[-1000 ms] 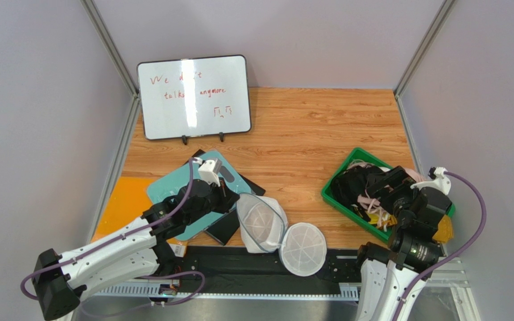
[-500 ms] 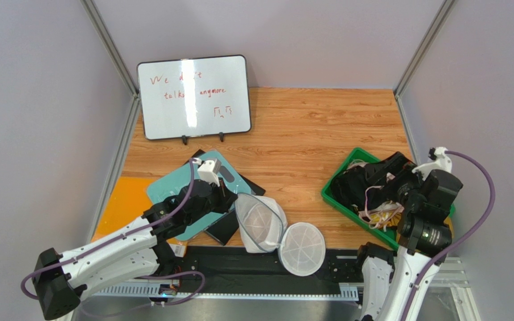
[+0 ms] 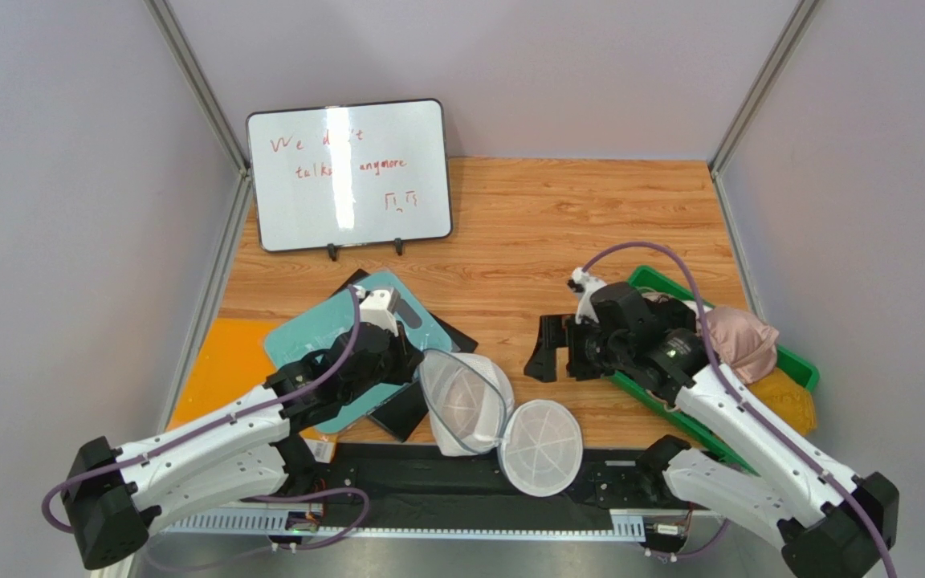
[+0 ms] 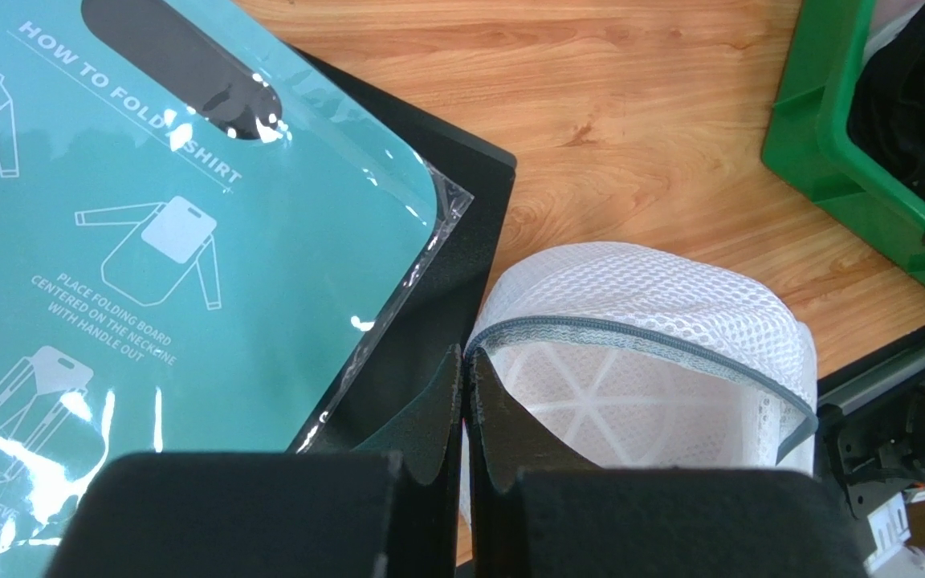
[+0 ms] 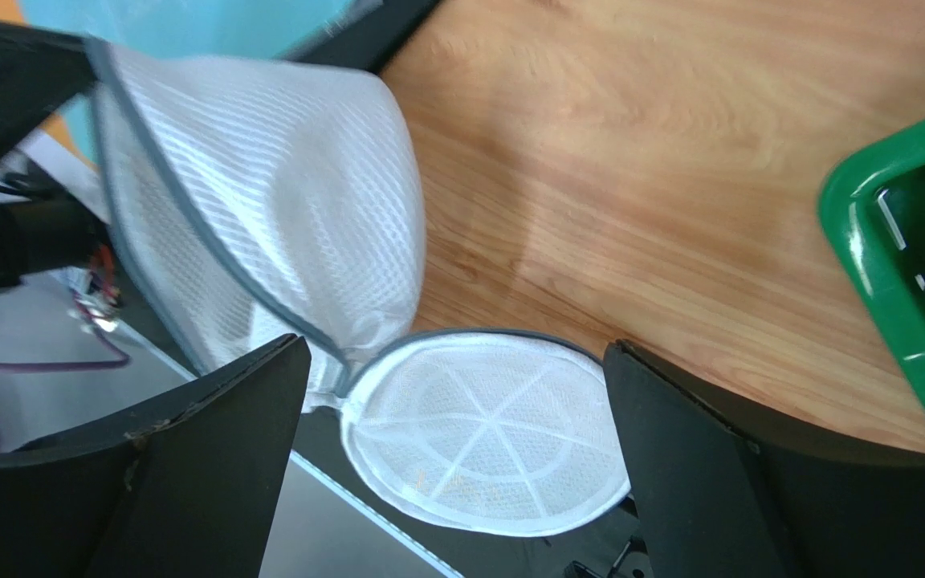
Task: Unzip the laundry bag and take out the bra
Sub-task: Close the laundry bag at the center of the board.
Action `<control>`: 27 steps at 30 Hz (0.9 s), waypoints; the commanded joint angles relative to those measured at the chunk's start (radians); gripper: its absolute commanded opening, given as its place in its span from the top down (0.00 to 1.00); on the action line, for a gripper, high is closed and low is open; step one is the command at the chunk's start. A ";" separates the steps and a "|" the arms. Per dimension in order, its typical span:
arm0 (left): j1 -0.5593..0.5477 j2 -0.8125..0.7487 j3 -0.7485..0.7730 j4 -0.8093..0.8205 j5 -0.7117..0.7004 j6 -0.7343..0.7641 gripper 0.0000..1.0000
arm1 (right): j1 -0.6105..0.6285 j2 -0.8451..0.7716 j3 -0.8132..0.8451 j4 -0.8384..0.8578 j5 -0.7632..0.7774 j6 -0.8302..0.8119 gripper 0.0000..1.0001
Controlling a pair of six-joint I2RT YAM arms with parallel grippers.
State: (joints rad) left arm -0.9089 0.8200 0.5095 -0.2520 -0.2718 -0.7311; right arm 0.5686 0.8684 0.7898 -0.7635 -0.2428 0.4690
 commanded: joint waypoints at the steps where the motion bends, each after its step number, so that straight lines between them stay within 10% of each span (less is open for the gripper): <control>1: 0.005 0.033 0.060 0.005 -0.018 0.012 1.00 | 0.065 0.017 -0.072 0.084 0.123 0.059 0.00; 27: 0.059 0.067 0.103 0.030 -0.007 0.053 1.00 | 0.065 -0.118 -0.437 0.104 0.183 0.326 0.31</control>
State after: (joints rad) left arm -0.8604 0.9058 0.5835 -0.2436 -0.2714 -0.6998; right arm 0.6281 0.7792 0.3763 -0.7063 -0.0788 0.7547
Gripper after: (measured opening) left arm 0.006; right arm 0.729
